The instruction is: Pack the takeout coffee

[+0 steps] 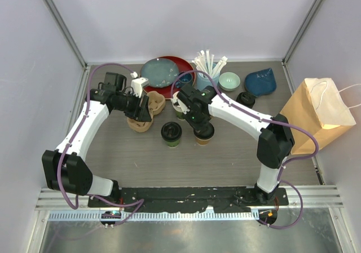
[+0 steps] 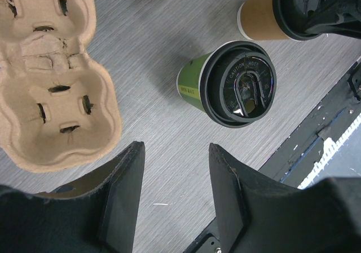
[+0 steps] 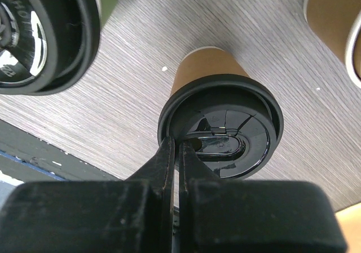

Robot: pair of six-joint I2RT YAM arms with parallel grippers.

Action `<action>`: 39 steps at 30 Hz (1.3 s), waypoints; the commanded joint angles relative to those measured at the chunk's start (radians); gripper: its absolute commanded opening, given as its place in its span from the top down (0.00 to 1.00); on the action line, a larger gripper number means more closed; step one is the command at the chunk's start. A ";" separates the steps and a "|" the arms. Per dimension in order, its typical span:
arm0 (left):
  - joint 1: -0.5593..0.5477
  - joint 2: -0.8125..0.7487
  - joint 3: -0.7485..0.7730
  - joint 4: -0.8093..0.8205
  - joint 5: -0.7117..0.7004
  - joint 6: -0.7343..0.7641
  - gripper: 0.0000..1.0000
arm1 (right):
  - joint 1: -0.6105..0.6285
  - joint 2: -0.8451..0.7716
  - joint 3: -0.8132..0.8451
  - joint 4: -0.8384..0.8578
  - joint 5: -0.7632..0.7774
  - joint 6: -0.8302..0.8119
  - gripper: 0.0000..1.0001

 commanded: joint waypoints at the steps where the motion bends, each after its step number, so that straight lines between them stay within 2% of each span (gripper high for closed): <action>1: 0.006 -0.022 0.011 0.007 0.023 0.014 0.47 | 0.004 -0.032 0.050 -0.042 0.063 0.001 0.99; 14: 0.006 -0.020 0.015 0.005 0.021 0.015 0.47 | 0.004 -0.029 0.027 -0.011 -0.010 -0.007 0.99; 21: 0.008 -0.026 0.010 0.004 0.020 0.020 0.47 | -0.004 -0.017 0.000 -0.005 0.002 -0.029 0.99; 33: 0.007 -0.028 0.010 0.001 0.021 0.020 0.47 | -0.009 -0.060 -0.057 0.024 -0.010 -0.018 0.99; 39: 0.008 -0.026 0.013 0.002 0.021 0.020 0.47 | -0.032 -0.087 -0.091 0.050 -0.072 -0.021 0.99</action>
